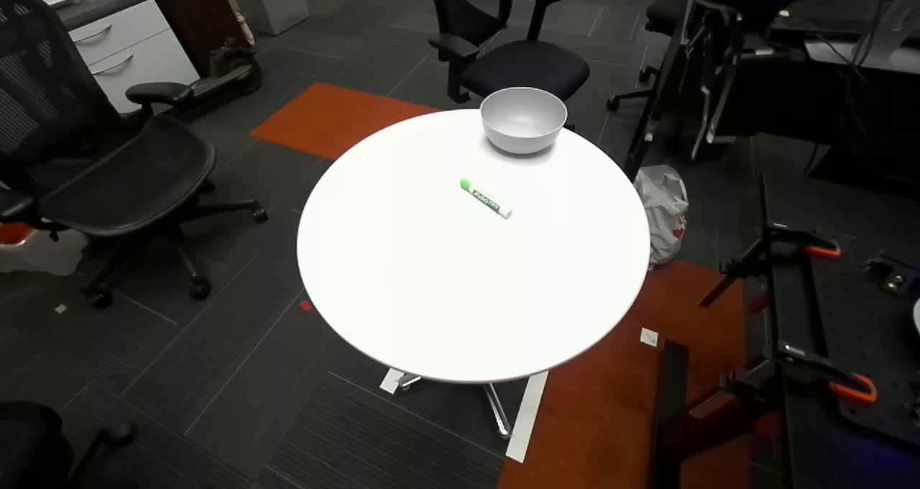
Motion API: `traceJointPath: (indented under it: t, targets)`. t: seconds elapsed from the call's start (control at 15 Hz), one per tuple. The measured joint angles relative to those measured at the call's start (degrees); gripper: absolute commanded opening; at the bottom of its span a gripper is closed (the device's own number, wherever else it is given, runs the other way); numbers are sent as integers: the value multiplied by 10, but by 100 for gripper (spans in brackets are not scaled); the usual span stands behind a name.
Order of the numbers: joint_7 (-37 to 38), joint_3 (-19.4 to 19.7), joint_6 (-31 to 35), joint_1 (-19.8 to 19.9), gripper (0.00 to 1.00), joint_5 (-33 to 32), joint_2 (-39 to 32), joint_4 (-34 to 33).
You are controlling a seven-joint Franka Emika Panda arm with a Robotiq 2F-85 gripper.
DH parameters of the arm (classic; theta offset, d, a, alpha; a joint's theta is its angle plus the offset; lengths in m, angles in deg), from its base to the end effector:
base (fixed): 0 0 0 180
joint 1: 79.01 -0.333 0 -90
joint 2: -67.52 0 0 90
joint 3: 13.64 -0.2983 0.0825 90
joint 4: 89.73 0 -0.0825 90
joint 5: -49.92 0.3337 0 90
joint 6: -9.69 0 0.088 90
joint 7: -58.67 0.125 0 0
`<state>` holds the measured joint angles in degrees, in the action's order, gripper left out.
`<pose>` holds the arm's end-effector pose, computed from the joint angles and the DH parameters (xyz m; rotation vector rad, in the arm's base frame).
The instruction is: Put the marker in the bowl
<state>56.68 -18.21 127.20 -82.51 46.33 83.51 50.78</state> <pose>0.3878 0.0505 0.3864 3.0385 0.3103 -0.1827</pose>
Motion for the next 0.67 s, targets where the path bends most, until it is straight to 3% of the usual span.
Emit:
traceJointPath:
  t: [0.47, 0.67]
  targets:
    - [1, 0, 3, 0, 100, 0, -1, 0]
    - [2, 5, 47, 2, 100, 2, -18, -8]
